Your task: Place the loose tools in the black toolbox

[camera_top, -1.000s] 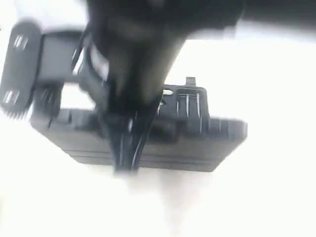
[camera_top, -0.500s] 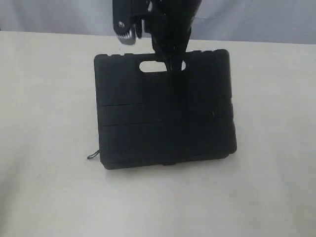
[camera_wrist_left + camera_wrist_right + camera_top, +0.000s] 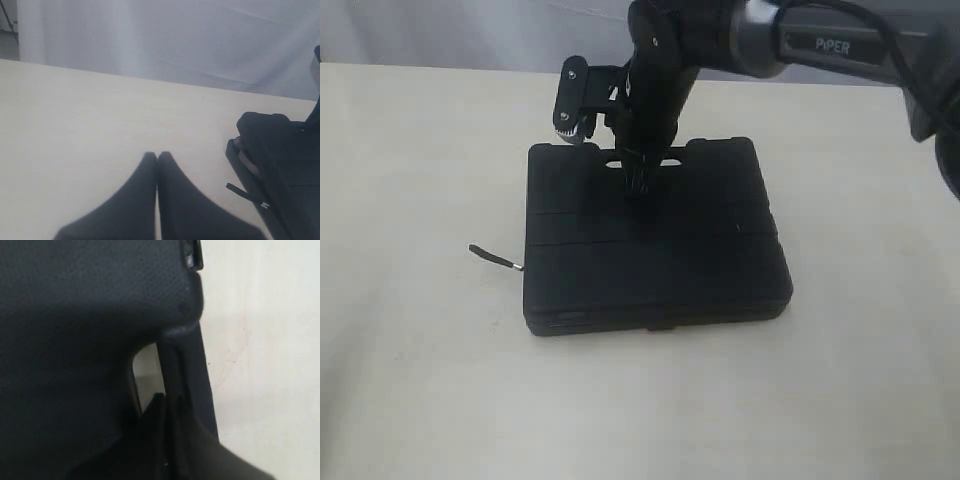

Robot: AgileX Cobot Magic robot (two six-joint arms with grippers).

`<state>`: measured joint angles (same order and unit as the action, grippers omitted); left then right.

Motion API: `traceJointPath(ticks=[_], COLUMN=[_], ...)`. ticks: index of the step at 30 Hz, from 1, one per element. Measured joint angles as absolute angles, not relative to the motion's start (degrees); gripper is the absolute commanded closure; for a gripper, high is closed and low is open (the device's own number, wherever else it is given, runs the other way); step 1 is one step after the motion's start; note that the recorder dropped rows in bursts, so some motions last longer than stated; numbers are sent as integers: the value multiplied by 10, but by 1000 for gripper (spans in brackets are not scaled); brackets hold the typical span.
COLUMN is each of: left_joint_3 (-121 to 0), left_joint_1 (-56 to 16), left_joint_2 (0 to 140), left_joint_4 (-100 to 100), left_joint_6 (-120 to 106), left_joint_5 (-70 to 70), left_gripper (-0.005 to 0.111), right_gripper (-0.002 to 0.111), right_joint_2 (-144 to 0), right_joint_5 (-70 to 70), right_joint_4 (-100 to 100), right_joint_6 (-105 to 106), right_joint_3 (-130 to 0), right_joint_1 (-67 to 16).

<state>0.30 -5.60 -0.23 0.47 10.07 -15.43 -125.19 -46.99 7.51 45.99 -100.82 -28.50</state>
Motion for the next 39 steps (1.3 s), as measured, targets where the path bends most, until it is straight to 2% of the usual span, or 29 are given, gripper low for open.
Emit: traceJointPath(ticks=[9,14,25,32,39], left_joint_3=[3,3,3,3,3], left_joint_1=[-56,-56,-56,-56,-56], left_joint_2=[-2,-2,-2,-2,-2], left_joint_4=[5,5,5,5,5], left_joint_6=[101,101,101,101,101], left_joint_5=[-154,-154,-154,-154,-154], left_gripper=[107,107,107,107,107], right_gripper=[109,109,109,109,109], right_joint_2=[-1248,-1195,-971,-770,-540], right_joint_5=[-467,-484,-680,-690,-690], right_joint_4=[76,97,159,158,124], right_joint_6=[395,329,215,134,12], right_joint_3=[-1008,-1008,-1008,-967,-827], right_joint_1=[-285,-285,-286,-305,-353])
